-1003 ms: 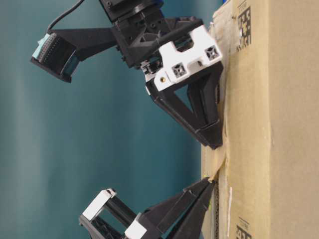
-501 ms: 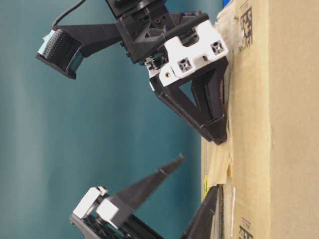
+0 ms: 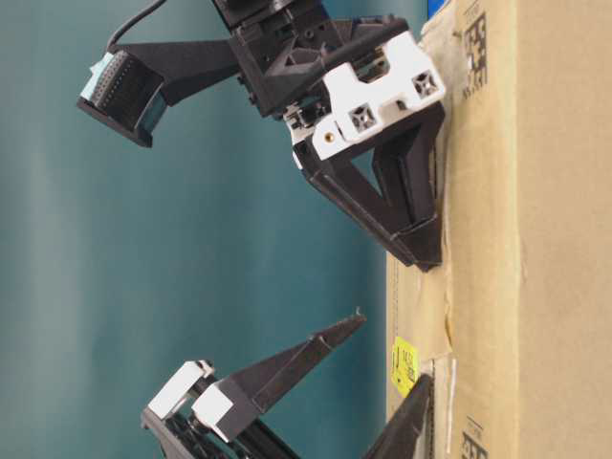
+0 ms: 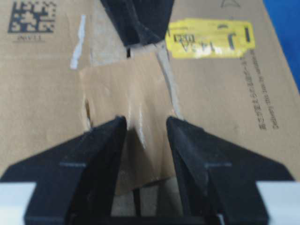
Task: Apply tape along the seams of the closed cardboard box to seal it securely.
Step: 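Bring the right gripper in and press the tape onto the seam, then press and smooth the tape along the seam with both grippers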
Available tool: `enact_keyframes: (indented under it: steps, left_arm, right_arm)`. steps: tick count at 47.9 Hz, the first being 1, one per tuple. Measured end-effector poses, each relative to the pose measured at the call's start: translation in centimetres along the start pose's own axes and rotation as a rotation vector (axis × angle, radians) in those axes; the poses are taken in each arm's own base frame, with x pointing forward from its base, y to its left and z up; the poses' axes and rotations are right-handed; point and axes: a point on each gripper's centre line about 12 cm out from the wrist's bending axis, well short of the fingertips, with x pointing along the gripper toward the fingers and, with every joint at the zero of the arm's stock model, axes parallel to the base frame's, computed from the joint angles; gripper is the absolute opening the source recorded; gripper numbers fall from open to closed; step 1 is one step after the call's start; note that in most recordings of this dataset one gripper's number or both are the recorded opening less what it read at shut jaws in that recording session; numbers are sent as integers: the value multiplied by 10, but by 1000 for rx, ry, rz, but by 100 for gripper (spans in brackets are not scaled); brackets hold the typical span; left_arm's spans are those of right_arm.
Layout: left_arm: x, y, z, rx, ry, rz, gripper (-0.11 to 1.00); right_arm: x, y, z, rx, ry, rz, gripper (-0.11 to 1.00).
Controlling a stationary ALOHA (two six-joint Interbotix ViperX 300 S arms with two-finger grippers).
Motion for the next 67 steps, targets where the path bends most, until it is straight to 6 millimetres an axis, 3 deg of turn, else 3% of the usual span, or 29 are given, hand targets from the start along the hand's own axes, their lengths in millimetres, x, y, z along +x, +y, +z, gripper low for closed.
enact_keyframes:
  steps: [14,24,31,40,44,49,54,67]
  left_arm:
    - [-4,4,1,-9,3,-37,65]
    - [-19,16,3,-67,-15,80,65]
    - [-29,22,4,-212,-51,204,64]
    - [-39,35,11,-519,-159,342,62]
    - [-41,39,13,-688,-215,369,51]
    - [-42,41,15,-885,-271,368,24]
    - [-41,41,19,-1020,-312,350,2]
    - [-21,33,25,-1100,-340,325,0]
  right_arm:
    - [-1,0,-1,0,2,0,48]
    - [-12,1,0,-2,-5,5,48]
    - [-32,6,10,-10,-50,22,48]
    - [-52,9,38,-15,-194,35,43]
    - [-53,8,44,-23,-244,32,28]
    - [-51,5,50,-28,-276,22,0]
    - [-42,4,48,-37,-264,15,-1]
    - [-17,1,41,-40,-224,4,-1]
